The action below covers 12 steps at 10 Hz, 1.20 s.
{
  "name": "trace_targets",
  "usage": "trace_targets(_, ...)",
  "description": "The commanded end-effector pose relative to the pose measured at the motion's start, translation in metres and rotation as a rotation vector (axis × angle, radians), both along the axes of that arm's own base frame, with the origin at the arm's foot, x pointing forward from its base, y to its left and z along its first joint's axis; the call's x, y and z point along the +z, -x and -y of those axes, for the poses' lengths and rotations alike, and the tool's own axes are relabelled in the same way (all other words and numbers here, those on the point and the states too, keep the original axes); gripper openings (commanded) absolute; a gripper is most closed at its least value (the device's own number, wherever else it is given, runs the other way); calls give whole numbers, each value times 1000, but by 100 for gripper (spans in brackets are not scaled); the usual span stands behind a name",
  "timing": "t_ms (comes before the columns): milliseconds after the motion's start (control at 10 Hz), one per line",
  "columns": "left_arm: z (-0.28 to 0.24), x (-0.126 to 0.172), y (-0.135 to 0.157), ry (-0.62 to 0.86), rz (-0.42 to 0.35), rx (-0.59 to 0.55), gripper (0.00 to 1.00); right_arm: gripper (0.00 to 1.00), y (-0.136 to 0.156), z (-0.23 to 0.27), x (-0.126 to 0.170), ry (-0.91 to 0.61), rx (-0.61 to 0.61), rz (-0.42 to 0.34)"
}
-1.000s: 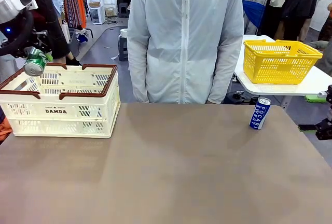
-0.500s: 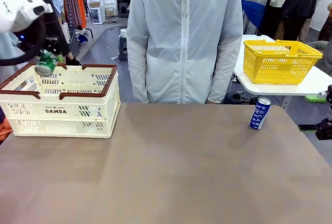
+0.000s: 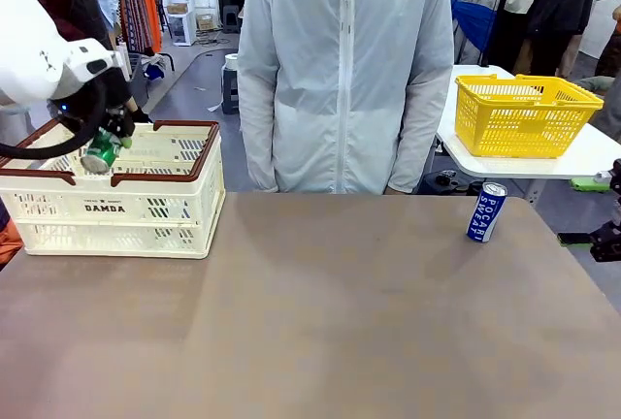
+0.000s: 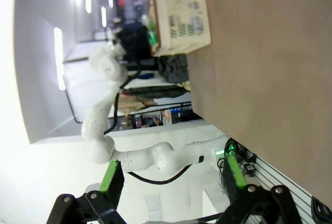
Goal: Place the drinks into the Shopping basket.
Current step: Pick up one drink and place it into the Shopping basket.
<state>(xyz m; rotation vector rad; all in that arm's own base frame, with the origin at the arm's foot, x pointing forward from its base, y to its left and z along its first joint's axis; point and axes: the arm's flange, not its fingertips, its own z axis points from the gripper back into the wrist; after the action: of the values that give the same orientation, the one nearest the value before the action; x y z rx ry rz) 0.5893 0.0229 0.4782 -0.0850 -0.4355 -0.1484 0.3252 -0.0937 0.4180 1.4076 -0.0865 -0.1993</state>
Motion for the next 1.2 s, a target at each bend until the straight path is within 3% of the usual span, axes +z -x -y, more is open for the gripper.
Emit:
trace_targets(0,-2,-14,1,-25,-77,-44,0,100,-2,0,3,-14,-5,17)
trace_targets(400,-1,-51,-17,-59,-181,-35,0,100,-2,0,3,-14,-5,17)
trace_targets(900,-16,-70,-25,-76,-234,31,0,100,-2,0,3,-14,-5,17)
trace_targets(1000,-17,-72,-27,-74,-244,33,37,100,-2,0,3,-14,-5,17)
trace_targets(1100,-16,-72,-28,-80,-252,31,95,100,-2,0,3,-14,-5,17)
